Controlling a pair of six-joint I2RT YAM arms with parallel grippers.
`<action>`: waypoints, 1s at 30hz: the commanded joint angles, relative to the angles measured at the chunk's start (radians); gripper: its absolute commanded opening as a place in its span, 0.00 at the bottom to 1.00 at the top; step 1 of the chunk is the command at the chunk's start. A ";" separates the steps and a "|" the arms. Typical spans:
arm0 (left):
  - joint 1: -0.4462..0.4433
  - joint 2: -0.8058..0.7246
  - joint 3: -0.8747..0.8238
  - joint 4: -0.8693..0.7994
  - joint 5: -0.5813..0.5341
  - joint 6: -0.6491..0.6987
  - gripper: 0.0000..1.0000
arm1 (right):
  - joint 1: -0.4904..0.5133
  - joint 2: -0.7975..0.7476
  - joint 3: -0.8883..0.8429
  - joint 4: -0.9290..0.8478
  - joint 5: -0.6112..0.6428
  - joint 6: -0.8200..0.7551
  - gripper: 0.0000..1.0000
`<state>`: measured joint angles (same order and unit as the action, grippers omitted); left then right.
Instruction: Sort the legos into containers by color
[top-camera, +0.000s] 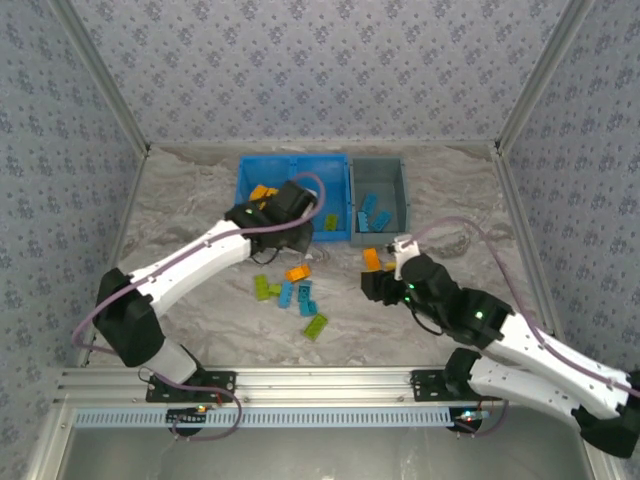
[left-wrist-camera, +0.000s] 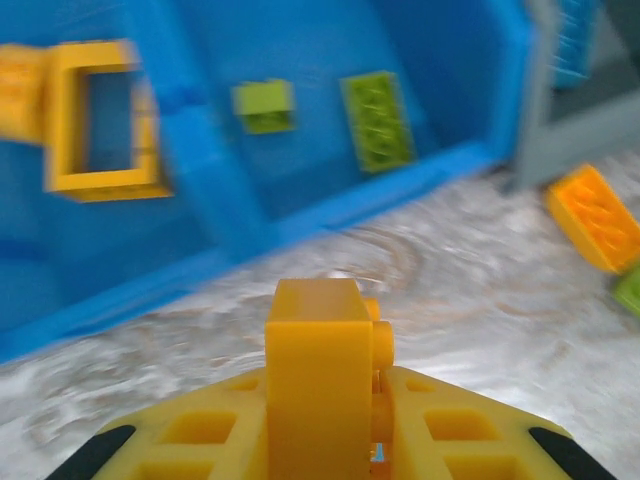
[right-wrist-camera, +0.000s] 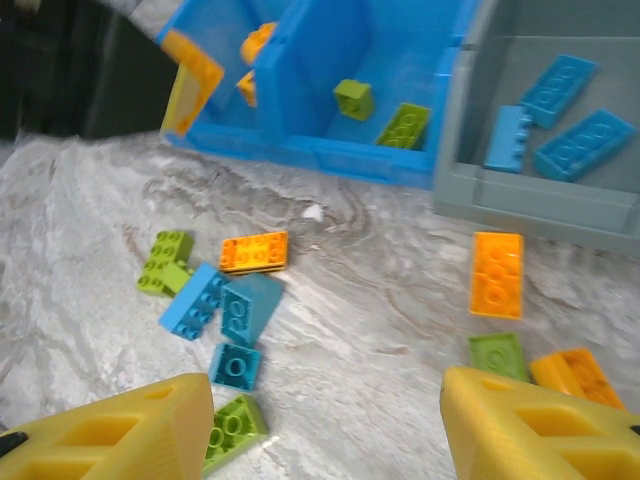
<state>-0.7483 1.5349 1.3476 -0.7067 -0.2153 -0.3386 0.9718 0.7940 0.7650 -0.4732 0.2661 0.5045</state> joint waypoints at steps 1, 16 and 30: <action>0.088 0.040 0.031 -0.113 -0.070 -0.049 0.28 | 0.067 0.099 0.094 0.100 0.038 -0.064 0.64; 0.264 0.535 0.476 -0.269 -0.280 -0.095 0.28 | 0.190 0.492 0.249 0.493 0.129 -0.104 0.67; 0.288 0.660 0.582 -0.316 -0.300 -0.129 0.47 | 0.214 0.390 0.143 0.449 0.155 -0.035 0.67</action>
<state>-0.4583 2.1887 1.8889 -0.9779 -0.4953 -0.4534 1.1805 1.1999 0.9237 -0.0254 0.3897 0.4419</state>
